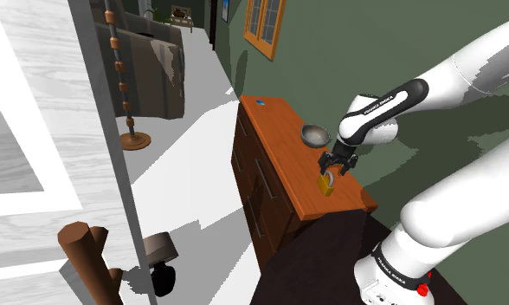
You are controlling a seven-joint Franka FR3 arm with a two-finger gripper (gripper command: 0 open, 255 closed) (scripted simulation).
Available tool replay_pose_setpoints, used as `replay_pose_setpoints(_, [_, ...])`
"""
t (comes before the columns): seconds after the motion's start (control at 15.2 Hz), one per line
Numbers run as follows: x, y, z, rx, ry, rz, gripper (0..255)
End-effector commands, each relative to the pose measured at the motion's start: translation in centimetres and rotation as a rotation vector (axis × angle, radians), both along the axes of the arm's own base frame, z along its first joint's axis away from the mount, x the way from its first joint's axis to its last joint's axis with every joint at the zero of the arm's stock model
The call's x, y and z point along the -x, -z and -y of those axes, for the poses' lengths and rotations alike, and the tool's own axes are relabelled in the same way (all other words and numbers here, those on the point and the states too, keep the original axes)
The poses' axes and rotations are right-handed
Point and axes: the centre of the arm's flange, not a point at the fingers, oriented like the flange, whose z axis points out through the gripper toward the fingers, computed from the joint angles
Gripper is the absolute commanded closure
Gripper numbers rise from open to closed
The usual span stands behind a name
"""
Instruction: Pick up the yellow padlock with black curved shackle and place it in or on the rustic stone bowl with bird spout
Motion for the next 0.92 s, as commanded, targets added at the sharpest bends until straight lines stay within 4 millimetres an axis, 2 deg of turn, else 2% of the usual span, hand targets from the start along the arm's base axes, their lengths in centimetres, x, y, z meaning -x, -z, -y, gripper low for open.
replay_pose_setpoints(0.0, [0.0, 1.2, 0.0, 0.001, 0.002, 0.001, 0])
replay_pose_setpoints(0.2, [0.0, 2.5, 0.0, 0.001, 0.002, 0.001, 0])
replay_pose_setpoints(0.66, [0.0, 2.5, 0.0, 0.001, 0.002, 0.001, 0])
replay_pose_setpoints(0.73, [0.0, 2.5, 0.0, 0.001, 0.002, 0.001, 255])
replay_pose_setpoints(0.86, [0.0, 2.5, 0.0, 0.001, 0.002, 0.001, 255])
